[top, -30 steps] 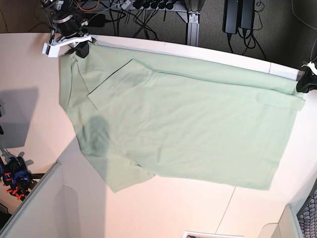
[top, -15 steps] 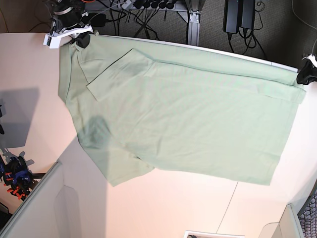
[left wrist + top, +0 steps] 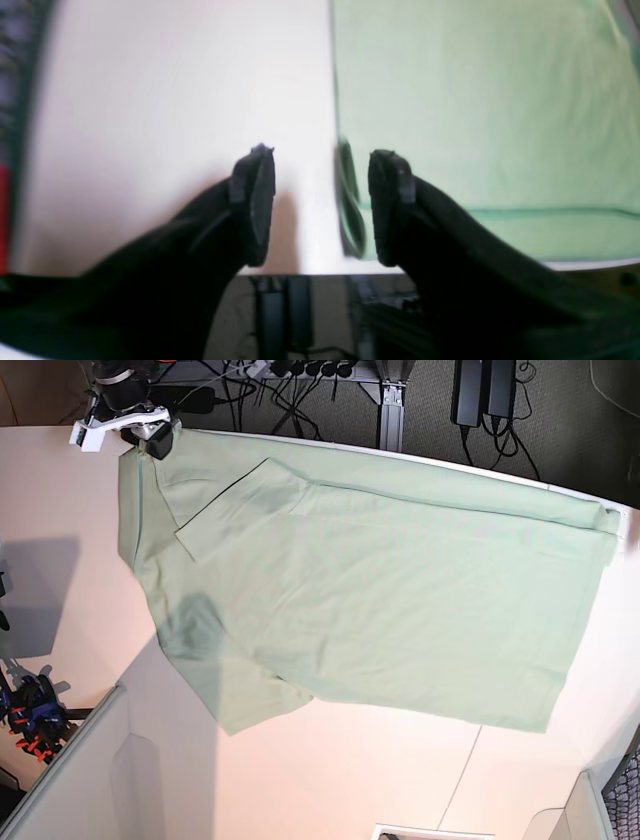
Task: Fold the T-shirt properly
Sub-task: 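Lower the folded edge onto the shirt and release both grippers, then grasp the folded shirt's opposite edge with both grippers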
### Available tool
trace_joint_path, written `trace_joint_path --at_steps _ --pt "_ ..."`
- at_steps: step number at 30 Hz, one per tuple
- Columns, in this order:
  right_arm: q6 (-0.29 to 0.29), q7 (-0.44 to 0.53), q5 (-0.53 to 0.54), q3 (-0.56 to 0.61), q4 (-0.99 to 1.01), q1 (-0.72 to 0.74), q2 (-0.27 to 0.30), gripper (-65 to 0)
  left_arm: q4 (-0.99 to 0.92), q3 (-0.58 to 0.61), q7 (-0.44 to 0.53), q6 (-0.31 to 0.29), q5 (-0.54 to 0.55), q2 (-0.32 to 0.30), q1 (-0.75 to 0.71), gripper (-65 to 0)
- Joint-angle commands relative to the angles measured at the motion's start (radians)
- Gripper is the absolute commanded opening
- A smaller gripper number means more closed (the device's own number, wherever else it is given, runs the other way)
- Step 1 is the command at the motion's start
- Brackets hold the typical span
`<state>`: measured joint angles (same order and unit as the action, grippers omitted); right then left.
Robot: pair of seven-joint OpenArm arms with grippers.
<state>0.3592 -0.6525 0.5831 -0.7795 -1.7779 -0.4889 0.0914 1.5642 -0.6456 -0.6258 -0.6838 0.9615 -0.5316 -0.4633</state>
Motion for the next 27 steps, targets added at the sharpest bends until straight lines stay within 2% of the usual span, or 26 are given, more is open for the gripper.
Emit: trace_joint_path --at_steps 1,3,5,7,9,13,17,22,27 --pt "0.004 0.024 0.022 -0.023 -0.034 -0.004 0.014 -30.0 0.029 -0.017 0.030 -0.014 0.024 -0.023 0.021 -31.7" --pt "0.004 0.024 0.027 -0.043 -0.049 0.001 0.023 -30.0 0.033 -0.011 0.053 -0.014 0.011 -0.032 0.069 -31.9" --pt "0.004 0.031 0.027 -0.045 -0.049 0.002 0.039 -30.0 0.030 0.023 0.071 -0.014 -0.053 -0.037 0.142 -31.9" --pt "0.004 0.031 0.027 -0.045 -0.049 0.002 0.051 -30.0 0.008 0.092 0.092 0.055 -0.139 -0.040 0.238 -31.9" --pt "0.004 0.031 0.027 -0.045 -0.049 0.001 0.058 -30.1 -0.047 0.186 0.118 0.076 -0.207 -0.040 0.346 -31.9" --pt "0.004 0.030 0.023 -0.045 -0.049 0.000 0.058 -30.0 -0.250 0.412 0.169 0.132 -0.301 -0.037 0.591 -31.9" --pt "0.004 0.026 0.015 -0.045 -0.049 -0.003 0.058 -30.0 -0.571 0.578 0.231 0.163 -0.353 -0.006 0.851 -31.9" --pt "0.004 0.026 0.016 -0.045 -0.049 -0.003 0.058 -30.1 -0.997 0.632 0.285 0.171 -0.412 0.062 1.106 -31.9" --pt "0.004 0.023 0.015 -0.045 -0.049 -0.008 0.058 -30.1 -1.180 0.632 0.331 0.171 -0.424 0.091 1.166 -31.9"
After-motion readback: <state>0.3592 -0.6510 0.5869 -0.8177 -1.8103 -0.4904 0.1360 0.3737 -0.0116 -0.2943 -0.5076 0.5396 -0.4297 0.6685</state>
